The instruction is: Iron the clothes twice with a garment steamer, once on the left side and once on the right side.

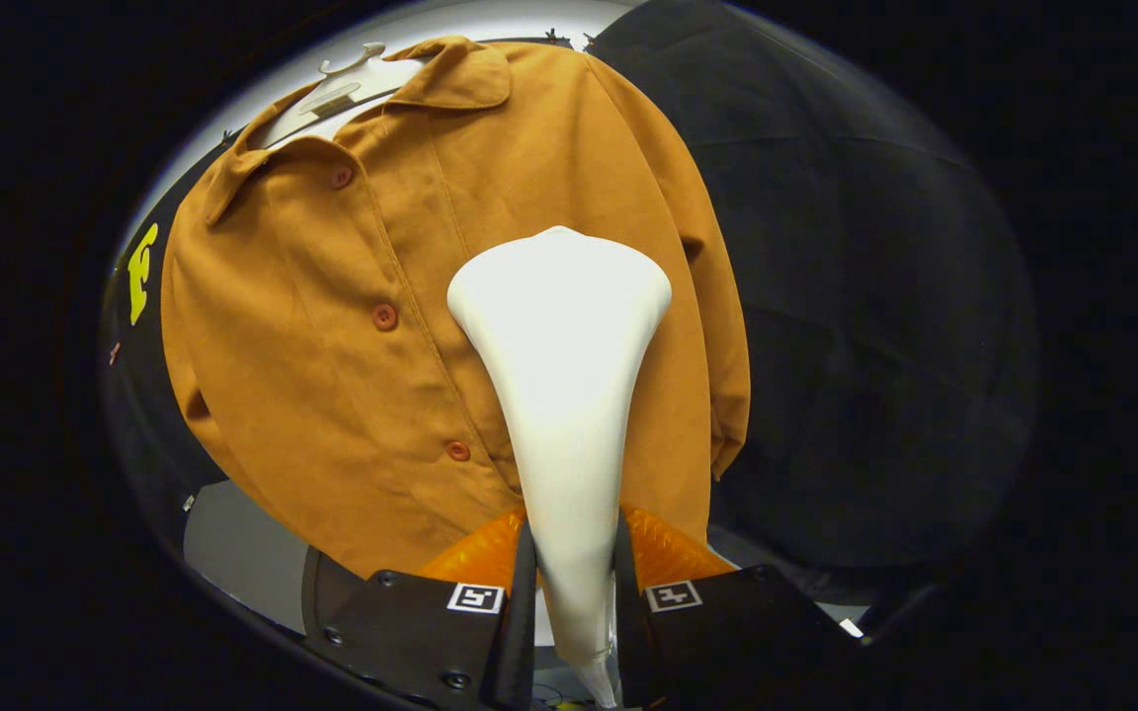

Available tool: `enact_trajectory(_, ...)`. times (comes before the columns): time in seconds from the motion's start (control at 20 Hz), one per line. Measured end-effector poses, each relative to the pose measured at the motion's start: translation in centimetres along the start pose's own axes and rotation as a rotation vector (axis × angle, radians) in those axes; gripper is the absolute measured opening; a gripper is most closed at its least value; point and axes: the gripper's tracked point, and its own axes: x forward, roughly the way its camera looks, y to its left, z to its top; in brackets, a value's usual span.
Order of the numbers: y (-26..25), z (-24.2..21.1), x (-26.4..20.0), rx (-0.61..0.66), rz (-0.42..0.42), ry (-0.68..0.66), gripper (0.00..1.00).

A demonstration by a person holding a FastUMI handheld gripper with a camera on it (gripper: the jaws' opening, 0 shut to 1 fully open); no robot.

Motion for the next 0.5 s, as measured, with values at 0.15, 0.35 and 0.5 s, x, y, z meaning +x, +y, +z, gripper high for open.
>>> enact_trajectory(0.15,-0.8,-2.0,0.5,0.002,-0.016,0.044,0.37)
enact_trajectory(0.35,-2.0,-5.3,1.0,0.019,-0.043,0.123,0.37)
enact_trajectory(0.5,-2.7,-7.5,1.4,0.025,-0.057,0.172,0.37)
